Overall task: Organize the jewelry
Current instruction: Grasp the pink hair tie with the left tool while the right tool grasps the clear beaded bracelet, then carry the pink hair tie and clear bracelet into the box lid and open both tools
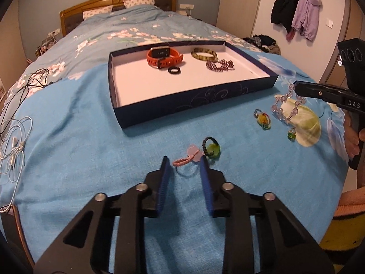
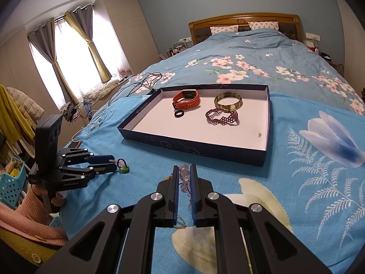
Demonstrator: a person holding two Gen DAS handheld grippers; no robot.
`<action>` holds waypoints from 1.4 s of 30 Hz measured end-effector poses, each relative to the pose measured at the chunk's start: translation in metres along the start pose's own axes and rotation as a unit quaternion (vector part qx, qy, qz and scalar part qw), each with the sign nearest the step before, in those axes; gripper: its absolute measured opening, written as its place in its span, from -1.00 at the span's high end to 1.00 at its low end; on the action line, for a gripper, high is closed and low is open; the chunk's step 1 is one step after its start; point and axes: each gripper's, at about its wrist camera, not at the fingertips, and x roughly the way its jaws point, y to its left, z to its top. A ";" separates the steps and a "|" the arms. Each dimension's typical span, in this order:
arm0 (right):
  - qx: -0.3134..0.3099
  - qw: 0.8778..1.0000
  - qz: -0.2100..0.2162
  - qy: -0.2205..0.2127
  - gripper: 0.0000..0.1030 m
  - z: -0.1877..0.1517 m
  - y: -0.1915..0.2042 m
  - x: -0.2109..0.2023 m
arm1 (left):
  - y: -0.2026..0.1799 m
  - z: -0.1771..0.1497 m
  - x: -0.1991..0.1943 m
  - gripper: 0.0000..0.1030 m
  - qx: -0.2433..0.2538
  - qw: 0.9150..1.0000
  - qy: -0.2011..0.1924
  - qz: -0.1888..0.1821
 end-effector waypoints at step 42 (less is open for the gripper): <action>-0.026 0.997 -0.008 -0.070 0.85 0.053 0.011 -0.014 | 0.002 0.049 -0.030 0.93 -0.015 0.995 -0.097 0.008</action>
